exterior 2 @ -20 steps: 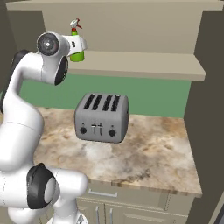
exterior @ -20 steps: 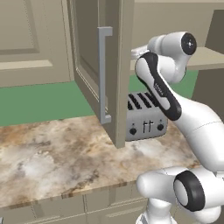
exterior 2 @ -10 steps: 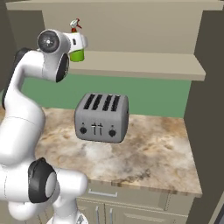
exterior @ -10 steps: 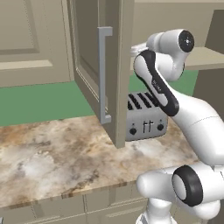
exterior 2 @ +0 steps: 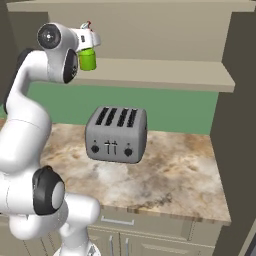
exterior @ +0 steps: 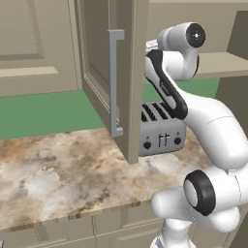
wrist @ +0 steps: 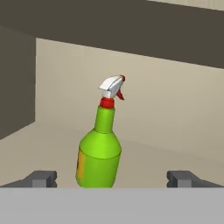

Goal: Move the cutting board and knife to the sink. Then move spray from the cabinet to the counter.

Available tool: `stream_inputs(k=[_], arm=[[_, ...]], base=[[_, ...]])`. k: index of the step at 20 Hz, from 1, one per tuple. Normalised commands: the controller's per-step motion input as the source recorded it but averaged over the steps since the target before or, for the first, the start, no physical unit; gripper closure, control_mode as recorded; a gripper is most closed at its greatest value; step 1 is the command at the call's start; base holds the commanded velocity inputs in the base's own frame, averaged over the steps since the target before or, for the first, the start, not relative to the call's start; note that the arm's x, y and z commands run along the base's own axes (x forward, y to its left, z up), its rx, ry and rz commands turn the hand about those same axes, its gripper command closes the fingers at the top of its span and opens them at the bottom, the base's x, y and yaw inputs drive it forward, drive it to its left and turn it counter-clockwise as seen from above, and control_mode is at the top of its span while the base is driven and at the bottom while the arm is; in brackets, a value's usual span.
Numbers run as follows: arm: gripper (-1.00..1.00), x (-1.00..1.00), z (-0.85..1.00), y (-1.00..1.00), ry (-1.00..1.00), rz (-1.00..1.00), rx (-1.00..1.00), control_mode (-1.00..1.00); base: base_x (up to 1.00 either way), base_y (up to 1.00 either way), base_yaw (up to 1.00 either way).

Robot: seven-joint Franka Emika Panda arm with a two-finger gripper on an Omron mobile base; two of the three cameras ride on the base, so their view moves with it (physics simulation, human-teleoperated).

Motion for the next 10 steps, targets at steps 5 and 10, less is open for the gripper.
stream_inputs(k=[5,10], arm=[[-1.00,0.18,0.01,0.17,0.07,-0.04,0.00,-1.00],[-1.00,0.21,0.00,0.05,0.01,0.00,0.00,-1.00]], base=[[0.00,0.00,0.00],[0.00,0.00,0.00]])
